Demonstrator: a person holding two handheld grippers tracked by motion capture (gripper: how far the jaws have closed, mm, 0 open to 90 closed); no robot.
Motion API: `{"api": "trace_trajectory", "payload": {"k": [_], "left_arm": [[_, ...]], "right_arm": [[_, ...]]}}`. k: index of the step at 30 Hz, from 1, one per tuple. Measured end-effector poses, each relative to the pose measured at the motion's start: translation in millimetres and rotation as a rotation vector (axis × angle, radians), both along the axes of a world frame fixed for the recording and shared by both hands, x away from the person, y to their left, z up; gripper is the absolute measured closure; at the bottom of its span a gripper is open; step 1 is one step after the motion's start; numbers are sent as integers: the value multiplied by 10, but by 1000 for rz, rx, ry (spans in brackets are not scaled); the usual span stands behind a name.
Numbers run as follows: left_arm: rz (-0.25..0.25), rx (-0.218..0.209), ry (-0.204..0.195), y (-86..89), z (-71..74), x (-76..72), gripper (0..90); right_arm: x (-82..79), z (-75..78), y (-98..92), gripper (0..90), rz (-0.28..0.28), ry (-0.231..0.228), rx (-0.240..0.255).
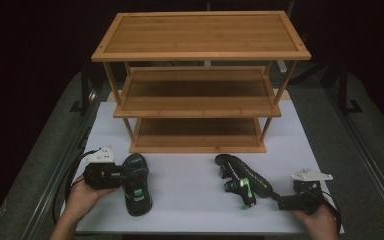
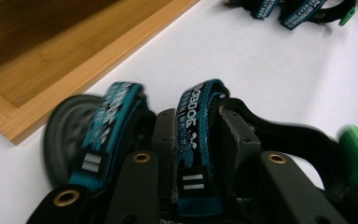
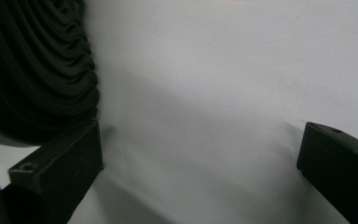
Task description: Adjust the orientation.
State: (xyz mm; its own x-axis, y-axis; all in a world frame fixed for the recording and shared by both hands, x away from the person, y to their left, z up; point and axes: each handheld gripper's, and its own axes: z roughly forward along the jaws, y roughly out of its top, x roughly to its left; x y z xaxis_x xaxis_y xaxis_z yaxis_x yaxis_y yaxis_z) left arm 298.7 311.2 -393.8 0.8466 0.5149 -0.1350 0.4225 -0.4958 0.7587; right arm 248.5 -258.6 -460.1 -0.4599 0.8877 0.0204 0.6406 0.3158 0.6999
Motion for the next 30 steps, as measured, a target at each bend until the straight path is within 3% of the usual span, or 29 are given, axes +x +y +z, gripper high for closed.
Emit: {"api": "trace_trajectory", "payload": {"k": [4,9,19,30], "left_arm": [[-6,12,-20,-4,38,-18,702],[-56,-9,-20,-106,106,-18,702],[-200,-17,-55,-566,259,135,702],[-323,-15,-45,-1067,168,315,702]], "right_arm": [[1,0,0,0,0,0,0],[1,0,0,0,0,0,0],[1,0,-2,0,1,0,0],[0,-1,-1,0,0,-1,2]]}}
